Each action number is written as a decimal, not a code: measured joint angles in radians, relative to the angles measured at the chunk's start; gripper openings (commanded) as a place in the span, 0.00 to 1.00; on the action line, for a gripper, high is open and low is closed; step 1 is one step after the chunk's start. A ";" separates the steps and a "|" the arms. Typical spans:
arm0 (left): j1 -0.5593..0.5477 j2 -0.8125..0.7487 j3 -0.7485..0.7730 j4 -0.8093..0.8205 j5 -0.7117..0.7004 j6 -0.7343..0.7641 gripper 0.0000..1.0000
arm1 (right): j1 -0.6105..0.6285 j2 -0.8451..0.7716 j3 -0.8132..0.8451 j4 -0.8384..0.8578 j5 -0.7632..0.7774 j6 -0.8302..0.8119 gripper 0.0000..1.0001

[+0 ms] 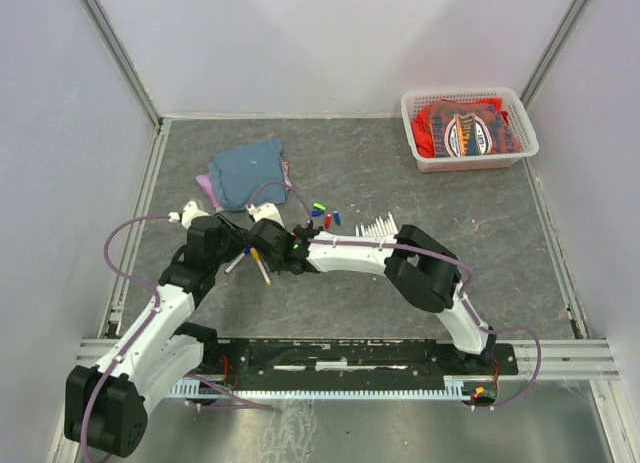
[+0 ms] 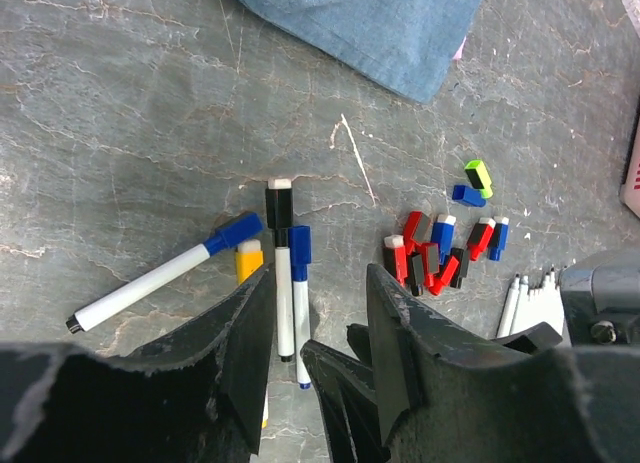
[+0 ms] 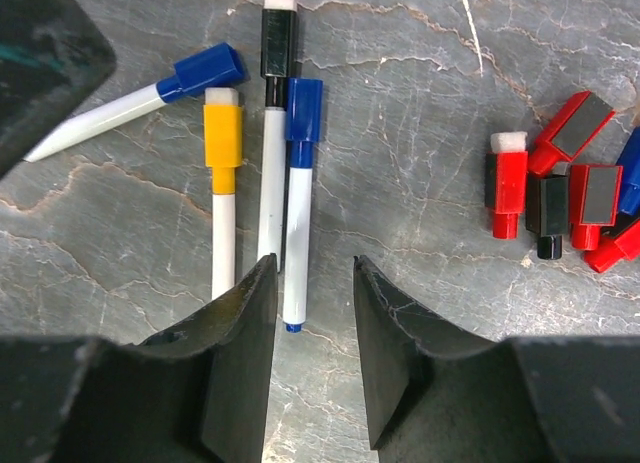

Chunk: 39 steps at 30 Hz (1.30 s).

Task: Open the pen caps
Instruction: Pick up the pen from the center of the board.

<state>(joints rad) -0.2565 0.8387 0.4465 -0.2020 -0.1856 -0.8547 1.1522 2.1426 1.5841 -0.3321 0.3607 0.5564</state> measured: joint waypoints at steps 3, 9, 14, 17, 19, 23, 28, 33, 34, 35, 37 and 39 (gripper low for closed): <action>0.000 -0.002 -0.003 -0.002 0.000 0.000 0.47 | 0.000 0.006 0.001 -0.008 0.003 0.000 0.43; 0.000 -0.003 -0.008 -0.005 0.000 0.000 0.47 | 0.000 0.019 0.003 -0.021 0.006 0.000 0.42; 0.002 -0.004 -0.008 -0.006 0.000 0.000 0.46 | 0.000 0.019 0.003 -0.023 0.006 0.001 0.42; 0.002 -0.004 -0.008 -0.006 0.000 0.000 0.46 | 0.000 0.019 0.003 -0.024 0.006 0.002 0.42; 0.002 -0.004 -0.008 -0.006 0.000 0.000 0.46 | 0.000 0.020 0.003 -0.024 0.006 0.004 0.42; 0.003 -0.004 -0.008 -0.006 0.000 0.000 0.46 | 0.000 0.030 0.003 -0.024 0.006 0.004 0.41; 0.004 -0.004 -0.008 -0.006 0.000 0.000 0.46 | 0.000 0.043 0.011 -0.027 0.007 0.005 0.37; 0.004 -0.002 -0.008 -0.002 0.001 0.000 0.45 | 0.000 0.051 0.025 -0.032 0.006 0.007 0.22; 0.004 0.001 -0.008 0.001 0.002 -0.001 0.45 | 0.000 0.051 0.025 -0.033 0.006 0.009 0.20; 0.004 0.005 -0.008 0.002 0.003 -0.001 0.46 | 0.000 0.051 0.025 -0.033 0.006 0.012 0.18; 0.004 0.013 -0.008 0.002 0.005 -0.001 0.46 | 0.000 0.051 0.024 -0.031 0.006 0.018 0.13; 0.004 0.013 -0.008 0.002 0.005 -0.001 0.46 | 0.000 0.051 0.019 -0.024 0.006 0.023 0.10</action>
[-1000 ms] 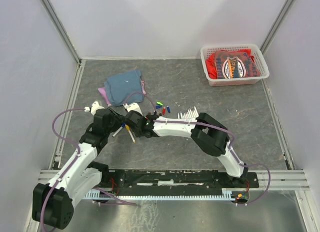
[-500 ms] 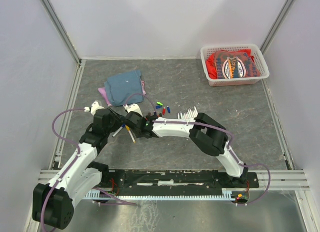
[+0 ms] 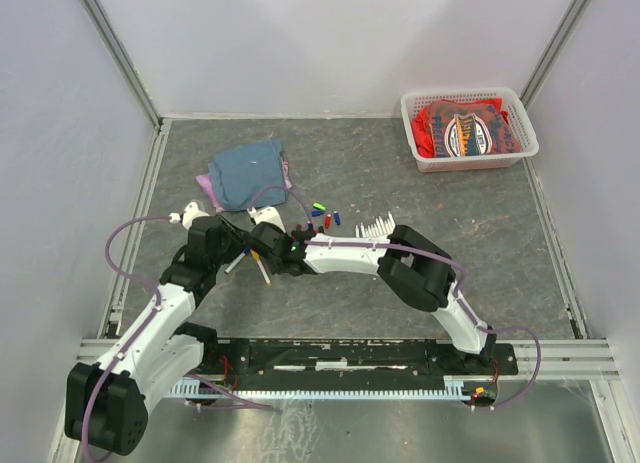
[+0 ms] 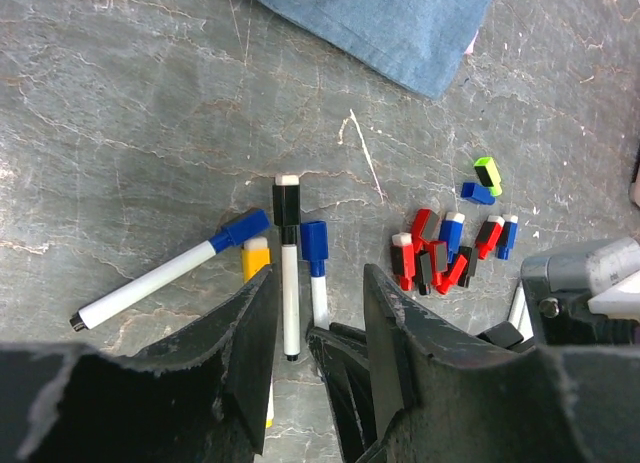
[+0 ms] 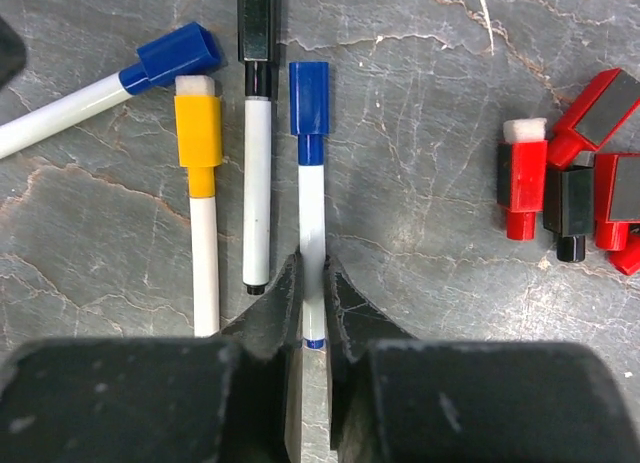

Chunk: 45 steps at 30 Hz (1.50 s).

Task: Open the pen caps
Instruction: Pick up the pen from the center of the board.

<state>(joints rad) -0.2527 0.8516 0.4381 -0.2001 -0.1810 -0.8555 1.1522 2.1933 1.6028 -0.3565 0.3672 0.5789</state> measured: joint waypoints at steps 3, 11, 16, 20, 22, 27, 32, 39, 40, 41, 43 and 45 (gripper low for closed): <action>0.000 -0.002 0.000 0.000 0.001 0.000 0.48 | 0.000 -0.018 -0.037 0.036 0.003 0.009 0.05; 0.000 0.071 0.000 0.056 0.089 0.000 0.53 | 0.000 -0.123 -0.216 0.131 0.004 0.021 0.01; 0.000 0.100 -0.025 0.135 0.177 -0.008 0.56 | 0.000 -0.185 -0.319 0.193 -0.002 0.023 0.01; 0.000 0.132 -0.040 0.189 0.252 -0.022 0.57 | 0.000 -0.222 -0.383 0.250 -0.019 0.026 0.01; 0.000 0.156 -0.040 0.214 0.287 -0.022 0.57 | 0.000 -0.242 -0.412 0.276 -0.029 0.029 0.01; 0.000 0.187 -0.040 0.249 0.356 -0.022 0.57 | 0.000 -0.306 -0.467 0.341 -0.060 0.046 0.01; 0.000 0.187 -0.041 0.277 0.401 -0.022 0.57 | 0.000 -0.361 -0.497 0.397 -0.084 0.064 0.01; 0.000 0.187 -0.048 0.288 0.428 -0.022 0.57 | 0.000 -0.383 -0.515 0.434 -0.104 0.079 0.01; 0.000 0.187 -0.051 0.288 0.429 -0.022 0.57 | 0.000 -0.385 -0.520 0.439 -0.105 0.079 0.01; 0.000 0.187 -0.053 0.288 0.430 -0.022 0.56 | 0.000 -0.386 -0.524 0.441 -0.105 0.080 0.01; 0.000 0.187 -0.056 0.288 0.436 -0.022 0.55 | 0.000 -0.396 -0.535 0.449 -0.106 0.084 0.01; 0.000 0.187 -0.057 0.289 0.446 -0.022 0.54 | 0.000 -0.405 -0.541 0.455 -0.106 0.087 0.01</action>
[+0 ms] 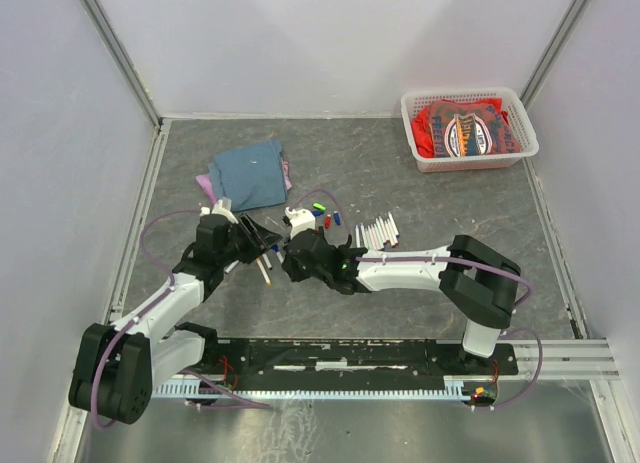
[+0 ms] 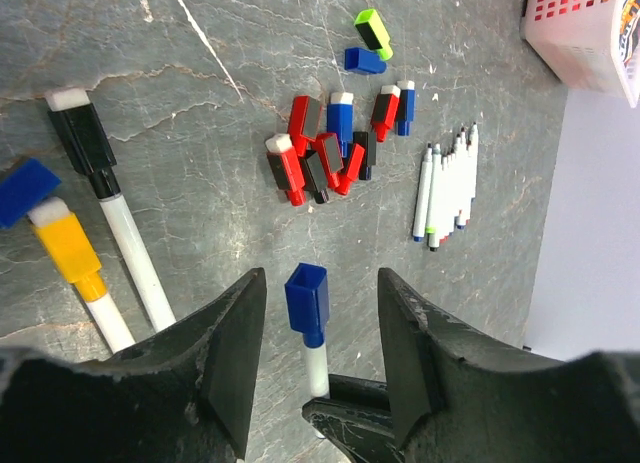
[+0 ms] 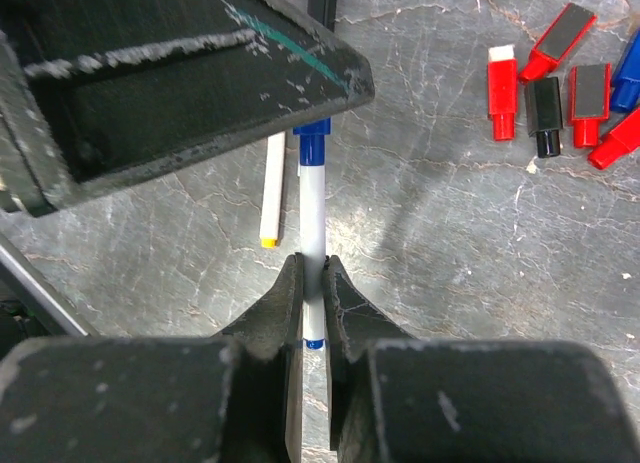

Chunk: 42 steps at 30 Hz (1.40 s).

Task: Open the pen caps
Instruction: Pick up the pen from the center of the board, then open the pen cap from the pen.

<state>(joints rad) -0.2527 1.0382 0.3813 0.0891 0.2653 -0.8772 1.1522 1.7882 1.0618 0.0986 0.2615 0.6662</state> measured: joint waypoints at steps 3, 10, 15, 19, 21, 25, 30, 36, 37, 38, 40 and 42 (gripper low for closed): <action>0.000 -0.003 -0.003 0.002 0.008 0.000 0.53 | 0.000 -0.008 -0.001 0.012 0.000 0.003 0.01; 0.000 -0.005 -0.006 0.019 0.029 0.000 0.47 | 0.000 -0.008 -0.011 0.050 -0.029 0.018 0.01; 0.000 -0.005 -0.018 0.026 0.031 -0.009 0.39 | 0.000 -0.015 -0.038 0.073 -0.041 0.026 0.01; 0.000 -0.005 -0.024 0.034 0.034 -0.016 0.30 | 0.000 -0.026 -0.050 0.077 -0.043 0.027 0.01; 0.000 -0.005 -0.025 0.039 0.034 -0.017 0.25 | 0.000 -0.031 -0.053 0.080 -0.043 0.028 0.01; 0.003 -0.011 -0.026 0.042 0.034 -0.021 0.10 | 0.000 -0.037 -0.055 0.084 -0.044 0.029 0.01; 0.003 -0.011 -0.026 0.050 0.038 -0.023 0.03 | -0.001 -0.037 -0.055 0.089 -0.044 0.029 0.02; 0.003 -0.016 -0.027 0.062 0.047 -0.024 0.03 | -0.002 -0.049 -0.067 0.099 -0.044 0.032 0.28; 0.003 -0.020 -0.028 0.063 0.049 -0.024 0.03 | -0.002 -0.051 -0.068 0.102 -0.044 0.032 0.29; 0.003 -0.024 -0.028 0.064 0.050 -0.024 0.03 | -0.002 -0.054 -0.069 0.105 -0.044 0.032 0.30; 0.003 -0.032 -0.028 0.068 0.051 -0.027 0.03 | -0.002 -0.056 -0.069 0.111 -0.048 0.032 0.32; 0.003 -0.037 -0.028 0.072 0.053 -0.028 0.03 | -0.002 -0.056 -0.069 0.112 -0.051 0.032 0.32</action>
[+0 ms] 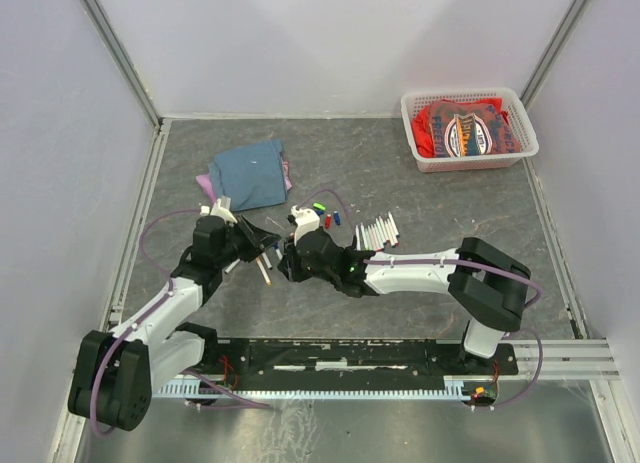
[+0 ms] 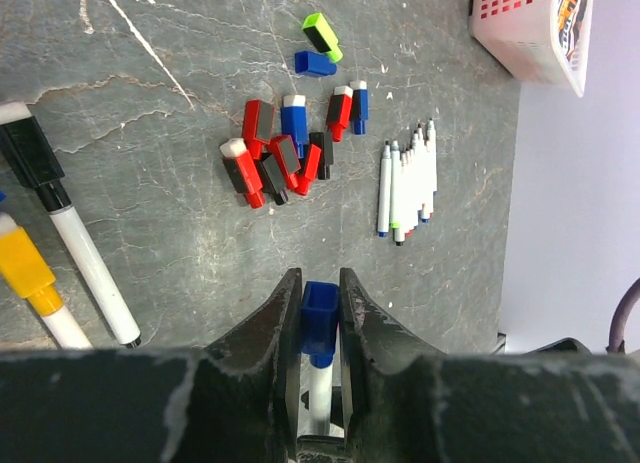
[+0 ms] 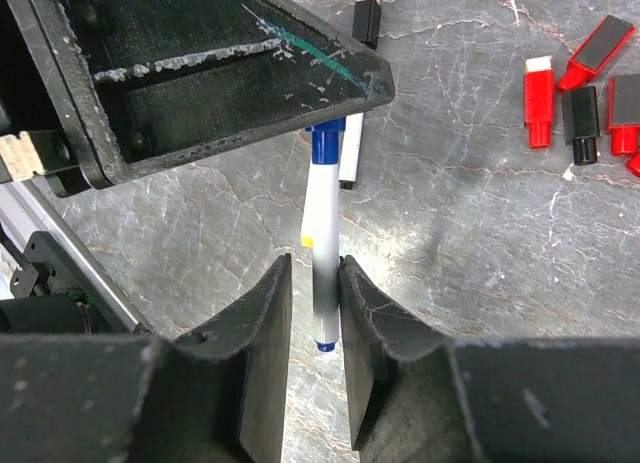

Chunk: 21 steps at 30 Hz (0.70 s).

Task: Open the pen caps
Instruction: Open the pen cap from the pen.

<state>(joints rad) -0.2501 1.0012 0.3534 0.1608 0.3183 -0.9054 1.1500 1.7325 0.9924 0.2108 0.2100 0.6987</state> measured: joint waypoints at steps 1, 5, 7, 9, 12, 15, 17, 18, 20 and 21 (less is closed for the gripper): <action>0.000 -0.002 0.000 0.002 0.003 -0.001 0.03 | 0.000 0.000 0.000 -0.001 -0.001 0.000 0.32; 0.000 -0.006 0.000 0.004 0.009 -0.006 0.03 | -0.001 0.000 0.000 -0.002 -0.005 0.000 0.32; 0.000 -0.008 0.000 0.006 0.016 -0.006 0.03 | -0.004 0.000 0.001 -0.002 -0.008 0.000 0.32; 0.000 -0.011 0.000 0.007 0.024 -0.008 0.03 | -0.008 0.000 0.003 -0.001 -0.012 0.000 0.31; 0.001 -0.013 0.000 0.013 0.029 -0.012 0.03 | -0.018 0.001 0.006 -0.001 -0.026 0.000 0.26; 0.002 -0.013 0.000 0.018 0.037 -0.022 0.03 | -0.031 0.005 0.007 0.005 -0.039 0.002 0.15; 0.002 -0.013 0.000 0.025 0.042 -0.024 0.03 | -0.040 0.011 0.011 0.008 -0.053 0.004 0.02; 0.003 -0.013 0.000 0.026 0.042 -0.025 0.03 | -0.044 0.016 0.014 0.012 -0.061 0.006 0.01; 0.007 -0.012 0.000 0.029 0.040 -0.026 0.03 | -0.048 0.020 0.018 0.013 -0.072 0.006 0.01; 0.007 -0.010 0.000 0.035 0.039 -0.030 0.03 | -0.050 0.022 0.021 0.013 -0.076 0.005 0.01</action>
<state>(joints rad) -0.2428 0.9916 0.3534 0.1955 0.3573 -0.9356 1.1004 1.7542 1.0138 0.2237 0.1345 0.7040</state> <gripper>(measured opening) 0.240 0.043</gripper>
